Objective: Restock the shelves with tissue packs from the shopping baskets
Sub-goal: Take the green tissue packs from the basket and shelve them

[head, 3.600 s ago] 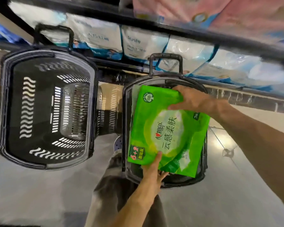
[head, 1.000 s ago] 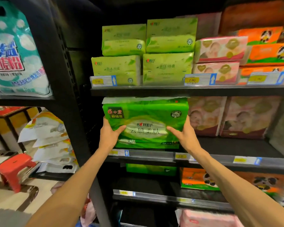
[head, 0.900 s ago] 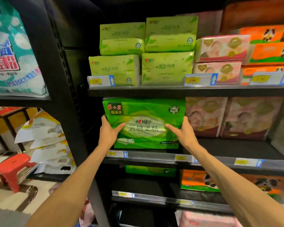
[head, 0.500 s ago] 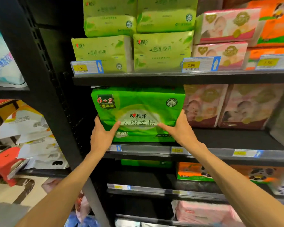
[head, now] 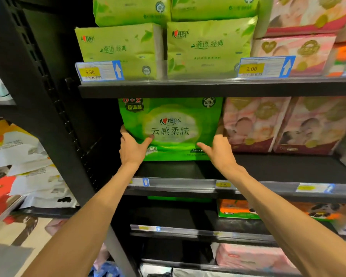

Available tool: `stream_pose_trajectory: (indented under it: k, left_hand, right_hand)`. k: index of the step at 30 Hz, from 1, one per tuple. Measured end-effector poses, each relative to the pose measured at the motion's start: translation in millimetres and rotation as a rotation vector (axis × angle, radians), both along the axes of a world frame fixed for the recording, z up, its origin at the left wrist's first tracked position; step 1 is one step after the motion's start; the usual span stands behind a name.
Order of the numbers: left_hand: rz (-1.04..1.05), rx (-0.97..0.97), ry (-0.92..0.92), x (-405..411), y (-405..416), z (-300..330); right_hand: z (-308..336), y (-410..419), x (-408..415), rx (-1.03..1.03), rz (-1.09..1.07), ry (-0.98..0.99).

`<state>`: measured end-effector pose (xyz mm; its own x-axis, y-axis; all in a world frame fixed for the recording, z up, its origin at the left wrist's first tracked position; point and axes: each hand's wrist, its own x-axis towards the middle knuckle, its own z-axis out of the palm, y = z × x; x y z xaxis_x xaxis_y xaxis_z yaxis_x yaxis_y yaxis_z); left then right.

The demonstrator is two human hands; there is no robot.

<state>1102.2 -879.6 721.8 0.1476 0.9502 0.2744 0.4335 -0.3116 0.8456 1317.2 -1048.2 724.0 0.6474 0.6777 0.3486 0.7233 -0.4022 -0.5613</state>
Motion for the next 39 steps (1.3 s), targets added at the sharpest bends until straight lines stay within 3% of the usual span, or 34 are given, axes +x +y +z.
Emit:
stream_pose_trajectory:
  k: [4,9,23,29,36,39]
  left_hand:
    - [0.009,-0.016,0.006,15.3,20.1,-1.8]
    - [-0.020,-0.057,-0.049,38.7,53.7,-5.3]
    - [-0.079,-0.063,0.007,97.5,122.4,-8.0]
    - [-0.101,-0.064,0.003,95.8,125.3,-10.9]
    - [-0.090,-0.193,-0.016,93.8,115.0,2.9]
    - [-0.080,-0.177,0.047,88.3,93.9,-2.8]
  right_hand:
    - [-1.5,22.6,10.0,-0.215,-0.039,-0.034]
    - [-14.4,62.5,21.9,0.101,-0.049,0.040]
    - [-30.4,134.5,78.1,0.141,-0.078,0.077]
    - [-39.9,137.8,81.6,0.158,-0.055,0.072]
    - [-22.2,132.3,68.6,0.089,-0.071,0.125]
    - [-11.0,130.0,59.7,0.083,-0.089,0.190]
